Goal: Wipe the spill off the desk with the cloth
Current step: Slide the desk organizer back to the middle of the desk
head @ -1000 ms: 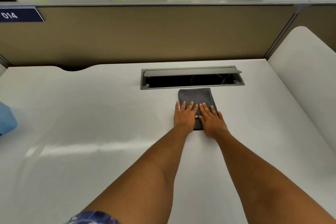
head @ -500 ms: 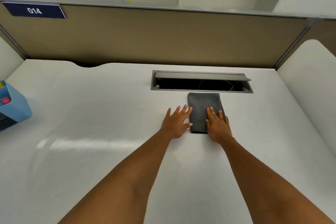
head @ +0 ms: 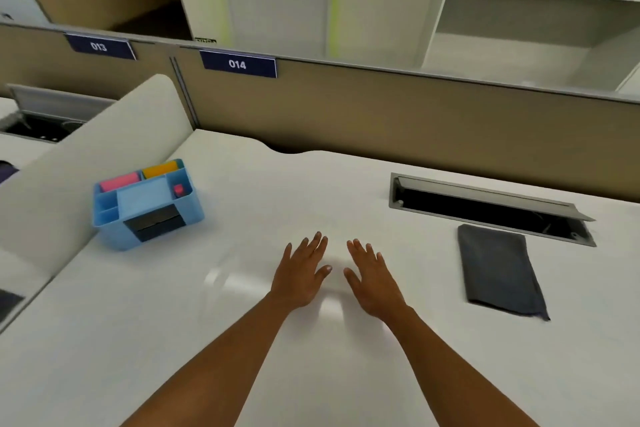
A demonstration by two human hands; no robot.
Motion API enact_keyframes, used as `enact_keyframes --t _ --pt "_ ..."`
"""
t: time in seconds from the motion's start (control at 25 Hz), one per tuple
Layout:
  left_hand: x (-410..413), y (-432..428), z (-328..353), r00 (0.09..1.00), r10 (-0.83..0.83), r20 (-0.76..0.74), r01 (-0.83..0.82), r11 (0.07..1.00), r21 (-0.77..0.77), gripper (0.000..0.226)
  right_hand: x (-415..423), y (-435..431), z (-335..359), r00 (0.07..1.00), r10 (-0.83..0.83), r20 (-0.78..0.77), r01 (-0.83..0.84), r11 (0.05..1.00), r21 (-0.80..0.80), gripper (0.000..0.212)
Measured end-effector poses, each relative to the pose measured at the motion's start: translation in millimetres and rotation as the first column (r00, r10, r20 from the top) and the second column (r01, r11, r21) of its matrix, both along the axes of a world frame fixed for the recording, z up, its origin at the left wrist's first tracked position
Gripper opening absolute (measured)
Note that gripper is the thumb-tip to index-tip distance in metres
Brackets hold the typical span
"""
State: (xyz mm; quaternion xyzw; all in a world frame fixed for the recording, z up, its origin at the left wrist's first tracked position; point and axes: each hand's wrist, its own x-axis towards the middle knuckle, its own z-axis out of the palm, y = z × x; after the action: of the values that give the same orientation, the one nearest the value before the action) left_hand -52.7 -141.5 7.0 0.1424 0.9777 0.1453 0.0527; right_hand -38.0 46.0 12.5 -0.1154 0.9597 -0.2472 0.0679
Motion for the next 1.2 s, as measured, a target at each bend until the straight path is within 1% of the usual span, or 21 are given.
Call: enact_keyframes --t 0.16,0.28,0.36,0.52,0.64,0.8,0.92,1.0,1.04,1.12,1.2 --pt "0 -89 14 0.989 0.148 -0.03 -0.149 0.987 -0.054 0.062 -8 -81 10 0.989 0.146 -0.004 -0.146 0.989 0.037 0.055" --pt "0 -148 25 0.966 0.249 -0.063 -0.255 0.959 -0.126 0.065 -17 -134 20 0.971 0.238 -0.02 -0.236 0.97 0.055 0.055" --pt "1 -183 33 0.948 0.3 -0.109 -0.315 0.934 -0.169 0.067 -26 -170 29 0.959 0.283 -0.035 -0.28 0.958 0.07 0.055" --pt "2 -246 46 0.888 0.406 -0.218 -0.439 0.889 -0.129 0.069 -48 -243 47 0.935 0.35 -0.063 -0.34 0.931 0.131 0.058" --pt "0 -281 46 0.854 0.481 -0.2 -0.507 0.854 -0.112 0.072 -65 -287 57 0.913 0.402 -0.067 -0.388 0.908 0.159 0.064" --pt "-11 -304 41 0.816 0.559 -0.144 -0.577 0.803 -0.149 0.075 -83 -325 61 0.923 0.383 -0.031 -0.372 0.91 0.184 0.07" --pt "-17 -313 37 0.794 0.599 -0.104 -0.607 0.77 -0.198 0.069 -95 -336 60 0.943 0.332 0.018 -0.328 0.919 0.217 0.077" --pt "-20 -319 36 0.792 0.598 -0.124 -0.609 0.759 -0.229 0.06 -101 -338 58 0.956 0.292 0.04 -0.293 0.93 0.223 0.081" --pt "-22 -322 36 0.796 0.585 -0.156 -0.606 0.765 -0.219 0.056 -104 -340 57 0.96 0.277 0.037 -0.278 0.932 0.233 0.081" --pt "-29 -327 38 0.803 0.557 -0.211 -0.593 0.783 -0.189 0.05 -110 -344 55 0.969 0.246 0.015 -0.242 0.942 0.23 0.077" --pt "-35 -329 43 0.795 0.566 -0.218 -0.602 0.78 -0.171 0.046 -114 -346 56 0.974 0.225 -0.034 -0.213 0.954 0.209 0.07"
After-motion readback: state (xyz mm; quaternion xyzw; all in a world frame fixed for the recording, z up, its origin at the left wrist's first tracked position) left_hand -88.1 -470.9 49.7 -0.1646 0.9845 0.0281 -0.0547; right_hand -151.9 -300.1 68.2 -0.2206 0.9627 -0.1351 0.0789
